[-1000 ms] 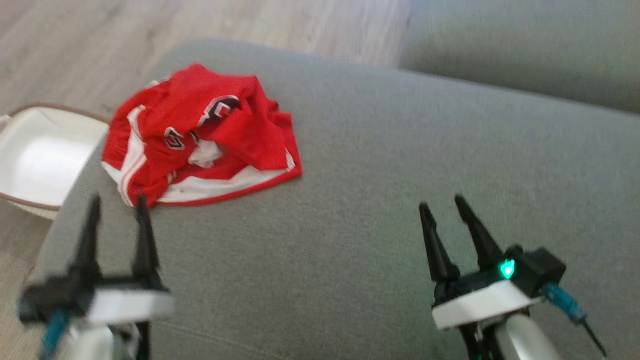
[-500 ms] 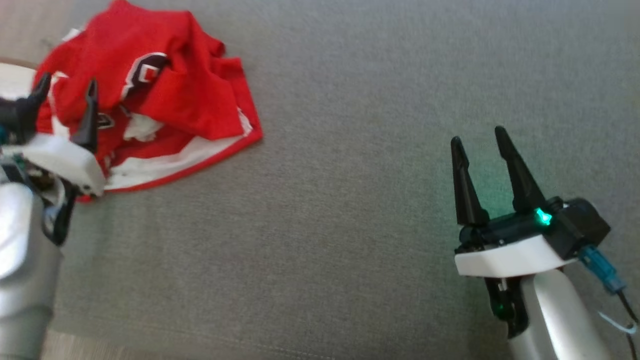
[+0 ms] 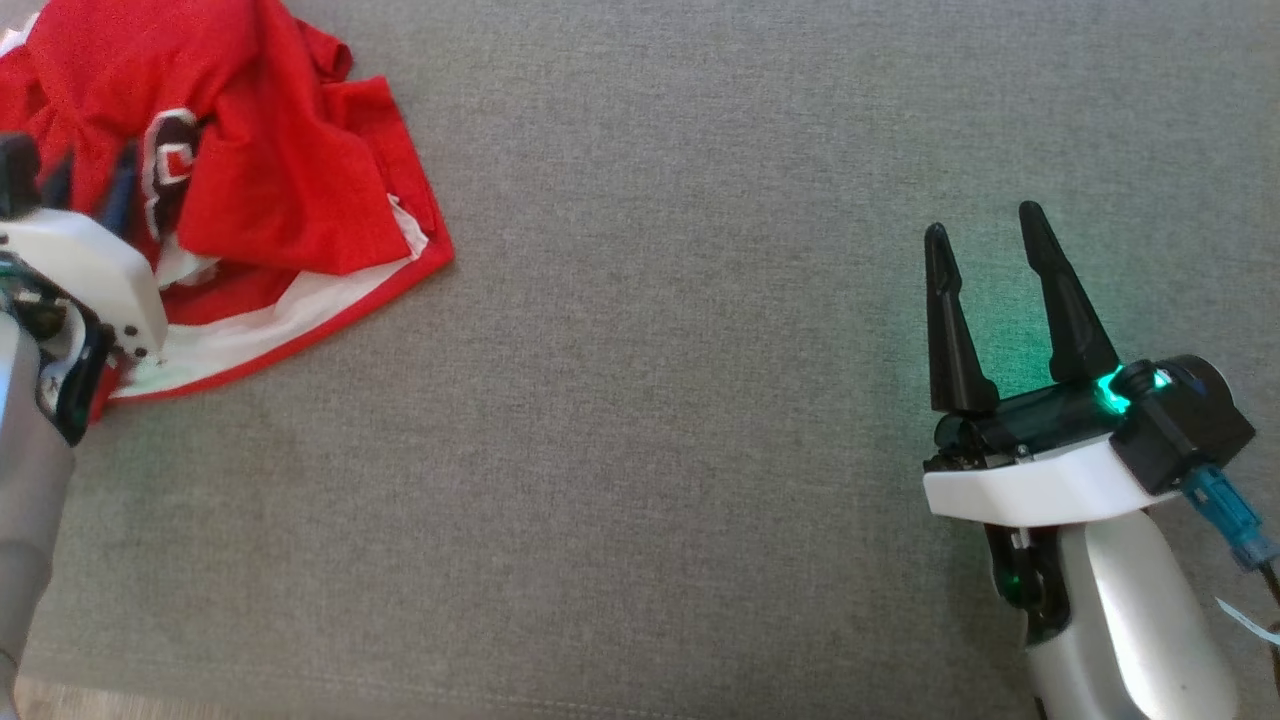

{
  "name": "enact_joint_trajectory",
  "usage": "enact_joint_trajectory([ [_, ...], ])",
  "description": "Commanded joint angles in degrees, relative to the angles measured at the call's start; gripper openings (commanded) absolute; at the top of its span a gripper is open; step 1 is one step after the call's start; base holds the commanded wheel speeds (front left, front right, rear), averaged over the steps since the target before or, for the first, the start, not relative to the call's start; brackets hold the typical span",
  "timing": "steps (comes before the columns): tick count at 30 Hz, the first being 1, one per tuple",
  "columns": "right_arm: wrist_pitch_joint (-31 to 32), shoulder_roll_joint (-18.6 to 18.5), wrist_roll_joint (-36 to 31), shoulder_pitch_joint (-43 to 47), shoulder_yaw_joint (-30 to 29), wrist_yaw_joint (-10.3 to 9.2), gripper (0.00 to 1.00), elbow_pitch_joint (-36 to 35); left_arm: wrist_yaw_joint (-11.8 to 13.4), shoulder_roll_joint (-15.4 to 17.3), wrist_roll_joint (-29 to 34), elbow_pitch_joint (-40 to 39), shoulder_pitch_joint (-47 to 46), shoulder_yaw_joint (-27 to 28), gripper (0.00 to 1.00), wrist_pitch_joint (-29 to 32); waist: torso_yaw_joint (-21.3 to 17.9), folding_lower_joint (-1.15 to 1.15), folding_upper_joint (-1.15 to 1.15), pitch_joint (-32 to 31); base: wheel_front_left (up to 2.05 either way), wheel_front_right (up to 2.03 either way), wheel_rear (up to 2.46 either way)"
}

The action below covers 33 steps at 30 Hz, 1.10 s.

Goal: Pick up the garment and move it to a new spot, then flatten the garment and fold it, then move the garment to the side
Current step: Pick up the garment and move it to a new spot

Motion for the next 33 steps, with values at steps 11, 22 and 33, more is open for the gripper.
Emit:
enact_joint_trajectory([
  [11,-0.54,-0.08,1.52,0.81,1.69,0.44,1.00,-0.58,0.10,6.09,-2.11,1.30,-7.21,-2.73,0.00,-12.97,0.57,0.00,0.00,-5.43,0.00,0.00,0.00],
  [22,-0.54,-0.08,5.09,3.94,2.01,0.44,1.00,0.70,1.57,7.11,0.21,-11.41,-8.62,-1.24,0.00,-18.52,0.59,0.00,0.00,-14.54,0.00,0.00,0.00],
  [33,-0.54,-0.08,7.56,4.49,1.12,0.44,1.00,0.50,5.08,5.90,0.70,-32.80,-2.39,-3.08,0.00,-14.90,-4.19,0.00,0.00,-18.58,0.00,0.00,0.00],
])
